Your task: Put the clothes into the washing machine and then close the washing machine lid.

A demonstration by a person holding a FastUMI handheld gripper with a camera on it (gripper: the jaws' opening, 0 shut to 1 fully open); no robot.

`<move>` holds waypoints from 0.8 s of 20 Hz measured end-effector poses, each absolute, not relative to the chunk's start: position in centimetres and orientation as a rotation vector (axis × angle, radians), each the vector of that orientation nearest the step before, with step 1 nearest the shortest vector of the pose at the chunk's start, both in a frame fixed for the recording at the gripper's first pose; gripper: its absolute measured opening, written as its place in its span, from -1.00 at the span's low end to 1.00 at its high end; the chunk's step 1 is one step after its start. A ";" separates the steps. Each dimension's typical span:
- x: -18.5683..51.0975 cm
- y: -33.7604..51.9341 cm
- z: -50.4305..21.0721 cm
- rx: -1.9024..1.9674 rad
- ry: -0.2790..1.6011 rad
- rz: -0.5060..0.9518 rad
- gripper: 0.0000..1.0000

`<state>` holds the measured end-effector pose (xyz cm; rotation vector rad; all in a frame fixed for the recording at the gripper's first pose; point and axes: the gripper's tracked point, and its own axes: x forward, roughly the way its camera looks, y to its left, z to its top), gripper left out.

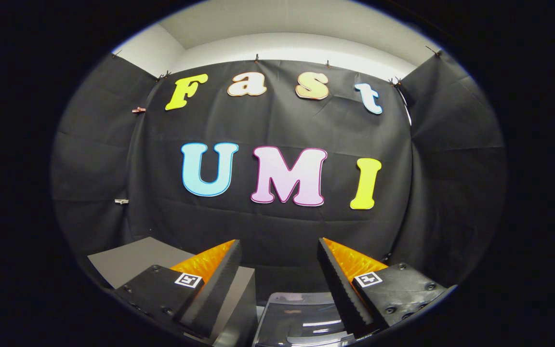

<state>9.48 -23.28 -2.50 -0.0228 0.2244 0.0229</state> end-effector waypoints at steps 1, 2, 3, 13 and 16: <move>9.5 -23.3 -2.4 -0.023 0.222 0.021 0.98; 9.6 -23.3 -2.5 -0.024 0.224 0.021 0.98; 9.6 -23.3 -2.7 -0.027 0.229 0.021 0.98; 9.6 -22.8 -2.8 -0.036 0.232 0.024 0.98; 9.6 -22.7 -2.8 -0.034 0.234 0.028 0.98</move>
